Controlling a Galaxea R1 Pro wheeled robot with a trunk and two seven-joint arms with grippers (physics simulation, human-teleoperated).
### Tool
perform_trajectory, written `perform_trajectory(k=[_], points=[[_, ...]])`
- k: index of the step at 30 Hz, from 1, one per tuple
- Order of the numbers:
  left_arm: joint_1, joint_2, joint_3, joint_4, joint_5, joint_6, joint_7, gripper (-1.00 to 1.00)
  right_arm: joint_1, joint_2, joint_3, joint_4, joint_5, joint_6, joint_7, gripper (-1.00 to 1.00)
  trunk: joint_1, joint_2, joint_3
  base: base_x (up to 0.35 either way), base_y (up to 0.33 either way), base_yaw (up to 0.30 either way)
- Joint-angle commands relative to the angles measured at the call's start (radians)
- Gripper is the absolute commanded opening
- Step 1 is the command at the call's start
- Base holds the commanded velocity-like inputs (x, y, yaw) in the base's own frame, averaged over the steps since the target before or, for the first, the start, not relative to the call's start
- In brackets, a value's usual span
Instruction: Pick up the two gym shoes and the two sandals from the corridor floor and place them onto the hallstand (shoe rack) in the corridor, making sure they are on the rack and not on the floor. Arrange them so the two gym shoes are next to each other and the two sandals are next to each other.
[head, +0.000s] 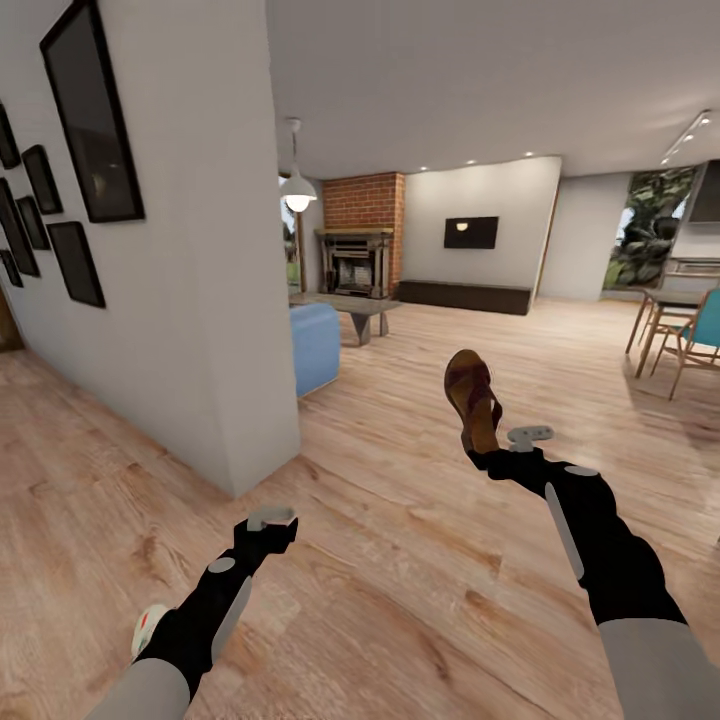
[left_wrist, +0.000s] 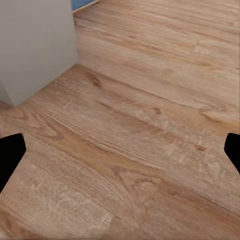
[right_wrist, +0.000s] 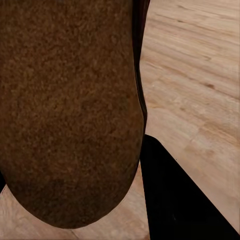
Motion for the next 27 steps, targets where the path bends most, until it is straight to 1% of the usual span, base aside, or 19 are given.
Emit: perform_trajectory(k=[1, 27], points=[[-0.001, 0.0, 0.0, -0.001, 0.002, 0.006, -0.002, 1.0, 0.0, 0.0, -0.001, -0.001, 0.003, 0.006, 0.005, -1.0, 0.0, 0.0, -0.001, 0.0, -0.021, 0.29], [-0.001, 0.0, 0.0, -0.001, 0.002, 0.005, -0.002, 1.0, -0.001, 0.0, -0.001, -0.001, 0.003, 0.006, 0.004, -1.0, 0.0, 0.0, -0.001, 0.0, -0.002, 0.289]])
